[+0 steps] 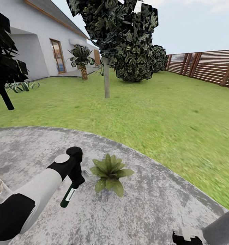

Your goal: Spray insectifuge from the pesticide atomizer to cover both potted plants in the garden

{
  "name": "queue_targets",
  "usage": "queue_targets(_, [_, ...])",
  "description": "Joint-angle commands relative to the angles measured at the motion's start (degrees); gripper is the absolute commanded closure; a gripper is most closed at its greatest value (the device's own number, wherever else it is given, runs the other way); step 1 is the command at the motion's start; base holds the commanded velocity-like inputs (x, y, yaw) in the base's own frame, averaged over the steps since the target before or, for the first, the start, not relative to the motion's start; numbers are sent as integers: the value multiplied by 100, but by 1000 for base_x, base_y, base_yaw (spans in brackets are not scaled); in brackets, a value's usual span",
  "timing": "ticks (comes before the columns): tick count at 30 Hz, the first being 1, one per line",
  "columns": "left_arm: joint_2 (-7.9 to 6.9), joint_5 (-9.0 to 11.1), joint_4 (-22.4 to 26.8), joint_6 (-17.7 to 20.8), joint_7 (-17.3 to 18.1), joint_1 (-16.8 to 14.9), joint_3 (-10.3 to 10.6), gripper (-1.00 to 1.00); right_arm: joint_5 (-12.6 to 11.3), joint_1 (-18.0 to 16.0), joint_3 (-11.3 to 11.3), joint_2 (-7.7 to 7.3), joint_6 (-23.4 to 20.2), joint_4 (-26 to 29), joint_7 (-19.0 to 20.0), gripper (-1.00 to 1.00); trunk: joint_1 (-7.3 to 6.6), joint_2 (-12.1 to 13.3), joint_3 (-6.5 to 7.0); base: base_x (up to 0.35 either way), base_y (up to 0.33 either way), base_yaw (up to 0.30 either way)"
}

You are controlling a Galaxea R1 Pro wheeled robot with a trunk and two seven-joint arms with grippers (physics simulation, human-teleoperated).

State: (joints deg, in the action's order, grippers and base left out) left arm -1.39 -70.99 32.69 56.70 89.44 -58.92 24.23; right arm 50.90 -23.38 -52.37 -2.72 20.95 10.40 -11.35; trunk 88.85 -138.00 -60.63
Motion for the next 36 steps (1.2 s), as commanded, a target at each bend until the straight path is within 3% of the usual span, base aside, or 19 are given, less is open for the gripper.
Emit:
queue_targets(1, [-3, -37, 9, 60, 56, 1, 27, 100, 60, -3, -41, -1, 23, -12, -28, -100, -3, -2, -5, -85, -90, 1])
queue_targets(4, [18, -37, 10, 60, 56, 24, 9, 100, 60, -7, -40, -1, 23, -11, -31, -100, -3, -2, -5, -29, -30, 0])
queue_targets(9, [187, -45, 10, 60, 56, 54, -8, 100, 60, -8, -42, -1, 23, -11, -26, -100, -3, -2, 6, -3, -3, -139])
queue_targets(13, [62, -43, -24, 53, 56, 65, 0, 100, 65, -7, -40, -1, 23, -11, -25, -100, -3, -2, 17, 0, 0, -172])
queue_targets(16, [81, -45, -23, 61, 56, 65, -2, 100, 64, -8, -37, -1, 22, -11, -25, -100, -3, -2, 19, 0, 0, -25])
queue_targets(21, [333, -46, -36, 103, 56, 61, 23, 100, 62, -8, -40, -1, 21, -11, -25, -100, -3, -2, 19, 0, 0, -3])
queue_targets(27, [129, -44, -52, 104, 56, 71, -43, 100, 69, -7, -37, -1, 15, -11, -25, -100, -3, -2, 19, -117, 5, 0])
queue_targets(36, [120, -46, -52, 104, 56, 162, -45, 100, 69, -7, -32, -1, 14, -26, -21, -100, -3, -2, 19, -239, 178, -30])
